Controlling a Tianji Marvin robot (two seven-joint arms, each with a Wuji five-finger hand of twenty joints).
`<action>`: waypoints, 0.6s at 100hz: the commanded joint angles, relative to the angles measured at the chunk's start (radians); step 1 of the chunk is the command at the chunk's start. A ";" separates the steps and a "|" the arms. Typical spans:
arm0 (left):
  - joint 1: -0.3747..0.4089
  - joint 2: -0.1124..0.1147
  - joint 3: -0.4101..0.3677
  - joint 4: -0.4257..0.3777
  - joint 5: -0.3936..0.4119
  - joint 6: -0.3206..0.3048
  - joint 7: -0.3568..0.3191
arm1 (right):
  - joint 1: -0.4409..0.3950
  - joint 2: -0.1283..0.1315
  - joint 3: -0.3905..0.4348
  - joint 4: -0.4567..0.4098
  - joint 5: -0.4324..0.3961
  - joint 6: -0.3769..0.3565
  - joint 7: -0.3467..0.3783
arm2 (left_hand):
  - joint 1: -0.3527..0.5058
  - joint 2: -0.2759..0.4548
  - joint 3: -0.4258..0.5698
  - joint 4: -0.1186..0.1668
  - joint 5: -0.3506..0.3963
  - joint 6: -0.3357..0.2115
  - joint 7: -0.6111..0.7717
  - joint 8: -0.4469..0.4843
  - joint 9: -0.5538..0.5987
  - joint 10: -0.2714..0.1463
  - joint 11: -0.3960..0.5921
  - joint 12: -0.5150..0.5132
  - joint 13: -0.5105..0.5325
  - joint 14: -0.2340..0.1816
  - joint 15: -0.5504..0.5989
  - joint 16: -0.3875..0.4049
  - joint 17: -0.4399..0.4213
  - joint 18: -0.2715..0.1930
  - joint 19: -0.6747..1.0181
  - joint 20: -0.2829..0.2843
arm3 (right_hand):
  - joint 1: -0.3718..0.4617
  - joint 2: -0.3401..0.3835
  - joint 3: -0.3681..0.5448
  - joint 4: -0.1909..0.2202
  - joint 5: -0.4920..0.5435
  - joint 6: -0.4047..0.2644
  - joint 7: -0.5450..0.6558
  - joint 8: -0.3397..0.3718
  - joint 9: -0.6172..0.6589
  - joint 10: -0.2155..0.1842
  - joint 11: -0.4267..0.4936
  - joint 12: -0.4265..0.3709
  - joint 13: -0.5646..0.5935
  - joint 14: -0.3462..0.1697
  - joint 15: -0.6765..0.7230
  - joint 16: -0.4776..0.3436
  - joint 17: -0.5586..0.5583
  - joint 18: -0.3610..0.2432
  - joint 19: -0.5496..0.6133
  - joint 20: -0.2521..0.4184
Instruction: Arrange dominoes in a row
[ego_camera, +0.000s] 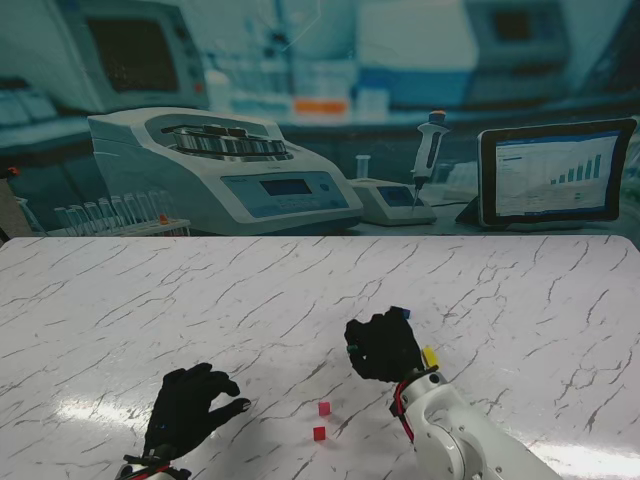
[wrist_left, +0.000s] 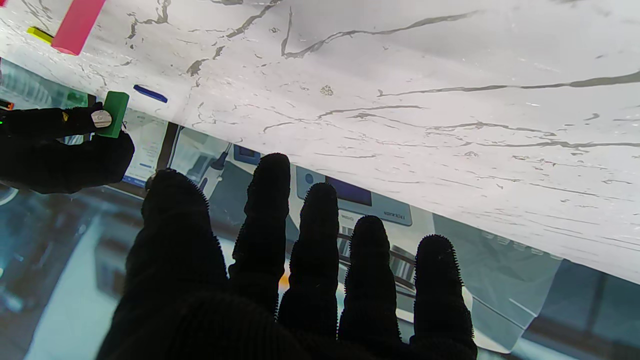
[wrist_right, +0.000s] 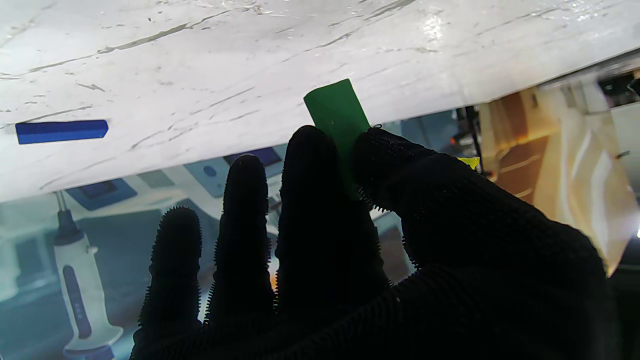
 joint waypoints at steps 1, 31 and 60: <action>0.007 -0.002 0.002 -0.001 -0.001 -0.025 -0.007 | -0.015 -0.004 -0.005 -0.012 0.002 -0.010 -0.002 | -0.017 0.017 0.006 0.020 0.014 -0.015 0.003 0.014 0.018 -0.014 0.017 0.011 0.017 -0.006 0.012 0.017 -0.005 0.014 0.039 0.014 | -0.024 0.021 0.028 0.046 -0.022 0.026 0.059 0.019 0.026 -0.026 0.022 -0.015 0.020 -0.012 -0.008 -0.009 -0.010 -0.008 0.026 -0.011; 0.013 -0.003 0.000 -0.005 0.000 -0.025 -0.006 | -0.038 -0.006 -0.016 -0.023 0.009 -0.041 -0.019 | -0.016 0.016 0.007 0.020 0.012 -0.014 0.003 0.013 0.018 -0.013 0.017 0.011 0.016 -0.006 0.012 0.017 -0.003 0.013 0.039 0.014 | -0.019 0.022 0.026 0.055 -0.030 0.036 0.077 0.003 0.023 -0.021 0.035 -0.026 0.022 -0.014 -0.006 -0.010 -0.003 -0.007 0.032 -0.010; 0.018 -0.002 -0.001 -0.010 0.006 -0.023 -0.005 | -0.030 -0.008 -0.058 -0.013 0.016 -0.052 -0.026 | -0.015 0.016 0.007 0.020 0.012 -0.015 0.002 0.012 0.017 -0.014 0.017 0.011 0.017 -0.006 0.012 0.017 -0.004 0.014 0.038 0.013 | 0.013 0.038 -0.017 0.022 -0.040 0.038 0.067 -0.021 0.008 -0.011 0.014 -0.041 0.011 -0.014 -0.013 -0.015 -0.004 -0.008 0.031 -0.012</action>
